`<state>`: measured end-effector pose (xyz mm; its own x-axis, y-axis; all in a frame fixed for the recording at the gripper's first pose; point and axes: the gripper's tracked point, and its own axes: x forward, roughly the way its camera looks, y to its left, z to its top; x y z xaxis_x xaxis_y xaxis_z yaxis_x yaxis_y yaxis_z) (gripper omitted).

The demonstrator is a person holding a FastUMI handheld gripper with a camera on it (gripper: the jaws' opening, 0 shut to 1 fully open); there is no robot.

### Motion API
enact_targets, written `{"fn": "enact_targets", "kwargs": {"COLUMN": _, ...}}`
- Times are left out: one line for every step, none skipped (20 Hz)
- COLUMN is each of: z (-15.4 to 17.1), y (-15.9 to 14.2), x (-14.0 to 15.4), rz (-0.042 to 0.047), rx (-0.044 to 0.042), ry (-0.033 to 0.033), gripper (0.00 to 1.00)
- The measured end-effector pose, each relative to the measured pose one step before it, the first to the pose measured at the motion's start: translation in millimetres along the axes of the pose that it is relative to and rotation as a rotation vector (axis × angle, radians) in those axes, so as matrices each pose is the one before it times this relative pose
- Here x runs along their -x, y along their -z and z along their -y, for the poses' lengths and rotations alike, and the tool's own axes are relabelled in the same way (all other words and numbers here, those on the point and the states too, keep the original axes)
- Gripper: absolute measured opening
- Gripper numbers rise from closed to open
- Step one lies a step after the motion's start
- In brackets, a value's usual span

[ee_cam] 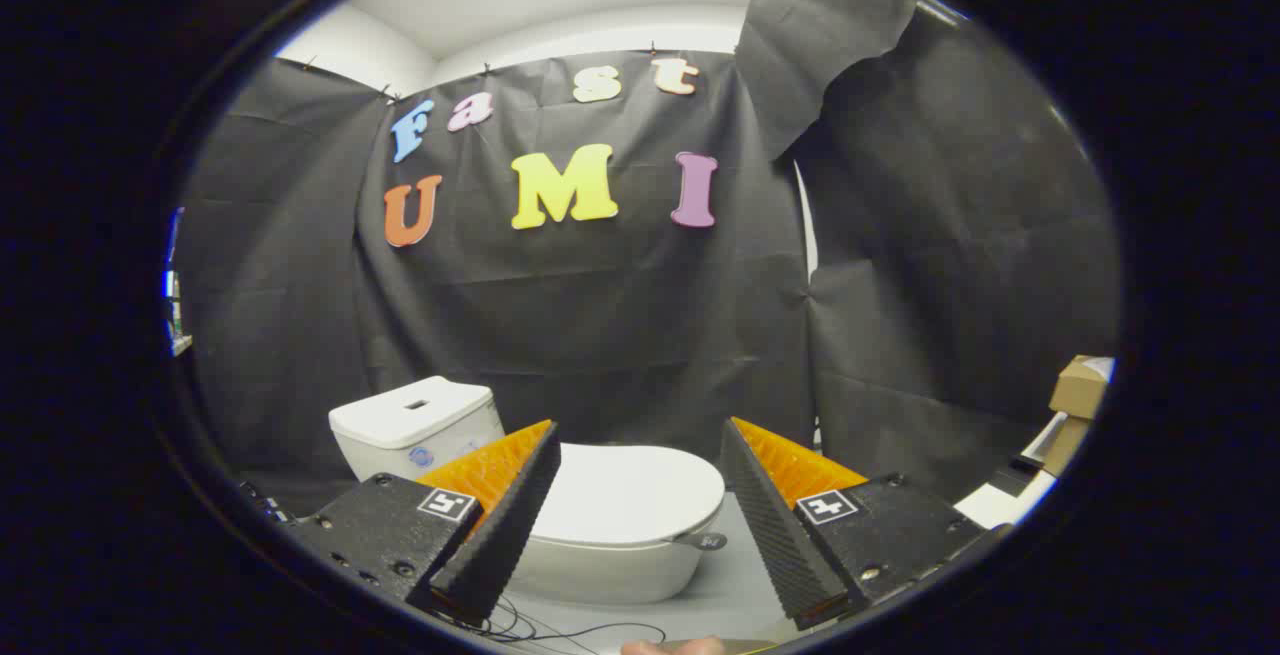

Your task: Open the toilet lid.

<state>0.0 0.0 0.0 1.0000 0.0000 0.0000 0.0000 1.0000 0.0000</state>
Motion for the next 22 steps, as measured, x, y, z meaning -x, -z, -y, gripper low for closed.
{"fn": "enact_targets", "kwargs": {"z": 3.57, "y": -0.39, "x": -0.38, "rz": 0.00164, "rx": 0.00244, "ry": 0.01274, "gripper": 1.0}}
{"fn": "enact_targets", "kwargs": {"z": 0.7, "y": 1.39, "x": -1.02, "rz": -0.00222, "rx": 0.00238, "ry": 0.0042, "gripper": 1.0}}
{"fn": "enact_targets", "kwargs": {"z": -0.87, "y": 3.39, "x": -0.53, "rz": -0.01077, "rx": 0.00401, "ry": 0.00083, "gripper": 1.0}}
{"fn": "enact_targets", "kwargs": {"z": -0.42, "y": 4.42, "x": -0.91, "rz": -0.01254, "rx": 0.00407, "ry": 0.00093, "gripper": 1.0}}
{"fn": "enact_targets", "kwargs": {"z": -0.12, "y": 4.36, "x": -1.44, "rz": -0.0204, "rx": 0.00767, "ry": 0.00337, "gripper": 1.0}}
{"fn": "enact_targets", "kwargs": {"z": -1.61, "y": 4.79, "x": 0.22, "rz": -0.01834, "rx": 0.00698, "ry": -0.00494, "gripper": 1.0}}
{"fn": "enact_targets", "kwargs": {"z": -2.29, "y": 2.87, "x": 0.25, "rz": -0.01161, "rx": 0.00704, "ry": -0.00458, "gripper": 1.0}}
{"fn": "enact_targets", "kwargs": {"z": -0.54, "y": -0.12, "x": -0.2, "rz": -0.0037, "rx": 0.00364, "ry": -0.00229, "gripper": 1.0}}
{"fn": "enact_targets", "kwargs": {"z": -0.03, "y": -0.78, "x": -0.18, "rz": -0.00092, "rx": 0.00435, "ry": -0.00056, "gripper": 1.0}}
{"fn": "enact_targets", "kwargs": {"z": -0.42, "y": 0.66, "x": 0.07, "rz": 0.00167, "rx": 0.00423, "ry": -0.00055, "gripper": 1.0}}
{"fn": "enact_targets", "kwargs": {"z": 0.48, "y": 0.86, "x": -1.04, "rz": -0.00147, "rx": 0.00555, "ry": 0.00173, "gripper": 1.0}}
{"fn": "enact_targets", "kwargs": {"z": 1.35, "y": 1.87, "x": -0.66, "rz": -0.00381, "rx": 0.0053, "ry": 0.00398, "gripper": 1.0}}
{"fn": "enact_targets", "kwargs": {"z": 1.22, "y": 1.9, "x": -1.15, "rz": -0.0078, "rx": 0.0054, "ry": 0.0023, "gripper": 1.0}}
{"fn": "enact_targets", "kwargs": {"z": 2.2, "y": 1.43, "x": -0.4, "rz": -0.00457, "rx": 0.00252, "ry": 0.00449, "gripper": 1.0}}
{"fn": "enact_targets", "kwargs": {"z": 2.6, "y": -0.32, "x": -0.99, "rz": -0.0023, "rx": 0.00075, "ry": 0.00399, "gripper": 1.0}}
{"fn": "enact_targets", "kwargs": {"z": 2.72, "y": 1.55, "x": -1.8, "rz": -0.00441, "rx": -0.00087, "ry": 0.00417, "gripper": 1.0}}
{"fn": "enact_targets", "kwargs": {"z": 3.3, "y": 1.53, "x": -2.13, "rz": -0.00658, "rx": -0.00502, "ry": 0.00402, "gripper": 1.0}}
{"fn": "enact_targets", "kwargs": {"z": 3.58, "y": 3.99, "x": -1.64, "rz": -0.01366, "rx": -0.00552, "ry": 0.00839, "gripper": 1.0}}
{"fn": "enact_targets", "kwargs": {"z": 4.16, "y": 0.88, "x": -1.36, "rz": -0.00811, "rx": -0.00743, "ry": 0.00927, "gripper": 1.0}}
{"fn": "enact_targets", "kwargs": {"z": 4.25, "y": 1.93, "x": -2.37, "rz": -0.00527, "rx": -0.0067, "ry": 0.01127, "gripper": 1.0}}
{"fn": "enact_targets", "kwargs": {"z": 3.84, "y": -0.27, "x": -1.41, "rz": 0.00034, "rx": -0.00683, "ry": 0.00638, "gripper": 1.0}}
{"fn": "enact_targets", "kwargs": {"z": 2.91, "y": 0.83, "x": -1.09, "rz": 0.00075, "rx": -0.00467, "ry": 0.00727, "gripper": 1.0}}
